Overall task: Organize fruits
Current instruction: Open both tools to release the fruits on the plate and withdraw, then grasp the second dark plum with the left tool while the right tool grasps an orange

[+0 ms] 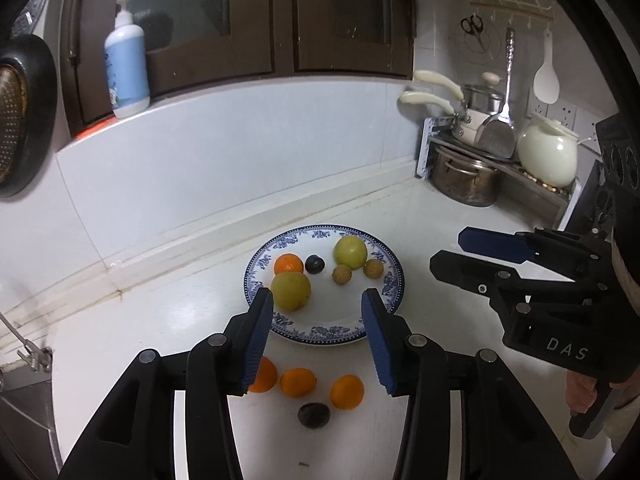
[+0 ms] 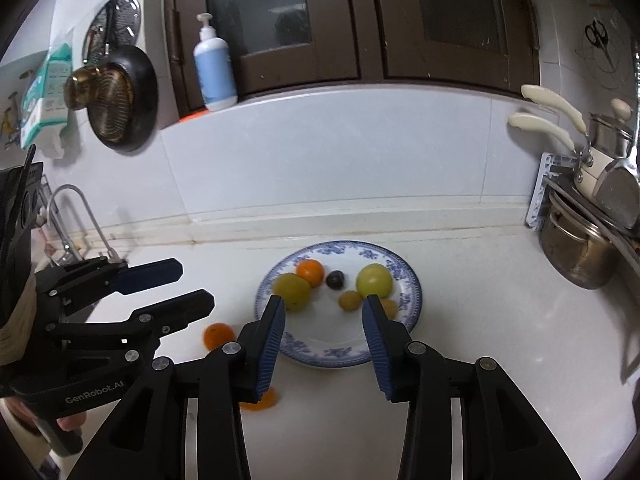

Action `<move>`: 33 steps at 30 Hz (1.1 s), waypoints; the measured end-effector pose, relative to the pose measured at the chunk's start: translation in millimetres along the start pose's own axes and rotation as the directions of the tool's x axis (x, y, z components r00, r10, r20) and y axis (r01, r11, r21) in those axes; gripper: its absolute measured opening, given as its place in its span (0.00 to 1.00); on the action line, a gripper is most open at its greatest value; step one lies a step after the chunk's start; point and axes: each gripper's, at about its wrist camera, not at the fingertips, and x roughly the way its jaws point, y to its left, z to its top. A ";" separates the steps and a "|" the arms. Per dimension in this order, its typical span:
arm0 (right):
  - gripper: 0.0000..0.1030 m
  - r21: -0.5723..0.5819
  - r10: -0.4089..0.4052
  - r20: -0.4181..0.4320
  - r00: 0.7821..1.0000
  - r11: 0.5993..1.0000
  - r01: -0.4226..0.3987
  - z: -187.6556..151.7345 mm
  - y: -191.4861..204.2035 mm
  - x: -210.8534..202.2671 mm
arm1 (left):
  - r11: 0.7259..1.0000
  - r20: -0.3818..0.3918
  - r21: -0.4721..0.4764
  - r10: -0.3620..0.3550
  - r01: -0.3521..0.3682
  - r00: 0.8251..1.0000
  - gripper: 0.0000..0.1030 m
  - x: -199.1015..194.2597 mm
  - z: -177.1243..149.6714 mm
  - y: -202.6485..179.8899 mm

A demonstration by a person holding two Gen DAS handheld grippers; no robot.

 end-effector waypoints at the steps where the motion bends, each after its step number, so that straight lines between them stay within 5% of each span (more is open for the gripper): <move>1: 0.40 -0.003 0.000 0.004 1.000 1.000 0.000 -0.7 4.4 -2.5 | 1.000 0.005 0.001 -0.001 0.001 1.000 0.45 -3.5 -0.3 0.2; 15: 0.46 -0.078 -0.036 0.026 0.999 0.996 0.038 -19.9 48.1 -23.2 | 1.000 0.043 0.025 0.001 -0.002 0.999 0.47 -41.5 -34.9 16.5; 33: 0.46 -0.281 -0.014 -0.061 0.998 0.960 -0.004 -54.7 80.8 -6.9 | 0.982 0.009 0.179 -0.069 0.067 0.998 0.47 -29.6 -82.3 10.8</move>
